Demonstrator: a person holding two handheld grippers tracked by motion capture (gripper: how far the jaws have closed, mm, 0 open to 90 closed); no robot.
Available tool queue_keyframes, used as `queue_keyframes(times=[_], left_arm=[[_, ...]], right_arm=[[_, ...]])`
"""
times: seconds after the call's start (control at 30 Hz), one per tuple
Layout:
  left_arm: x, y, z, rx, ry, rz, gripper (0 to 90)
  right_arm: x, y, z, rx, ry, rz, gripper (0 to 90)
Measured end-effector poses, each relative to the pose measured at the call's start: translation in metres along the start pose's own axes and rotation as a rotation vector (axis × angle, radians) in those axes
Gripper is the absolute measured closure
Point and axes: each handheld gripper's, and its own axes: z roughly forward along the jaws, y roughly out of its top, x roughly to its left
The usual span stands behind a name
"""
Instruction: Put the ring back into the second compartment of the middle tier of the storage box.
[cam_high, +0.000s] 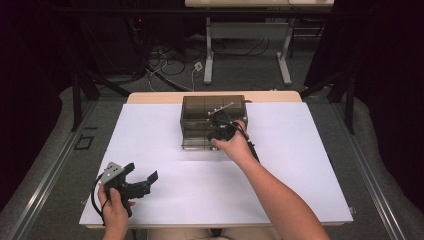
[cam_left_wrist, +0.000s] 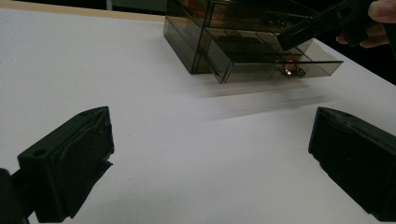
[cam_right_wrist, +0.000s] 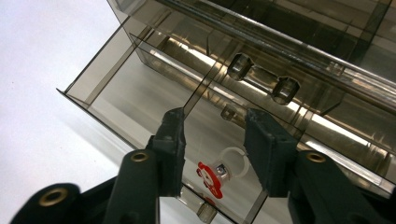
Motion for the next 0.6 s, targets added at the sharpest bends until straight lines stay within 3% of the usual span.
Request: queue_keyframes(times=[0.27, 0.6], left_arm=[[-0.0008, 0.0003, 0.0008, 0.000, -0.001, -0.001, 0.3], [0.0000, -0.0004, 0.0004, 0.000, 0.003, -0.005, 0.3]], right_arm=[[-0.0010, -0.0003, -0.0040, -0.015, 0.017, 0.014, 50.6], [-0.0030, -0.0011, -0.0069, -0.041, 0.025, -0.007, 40.7]])
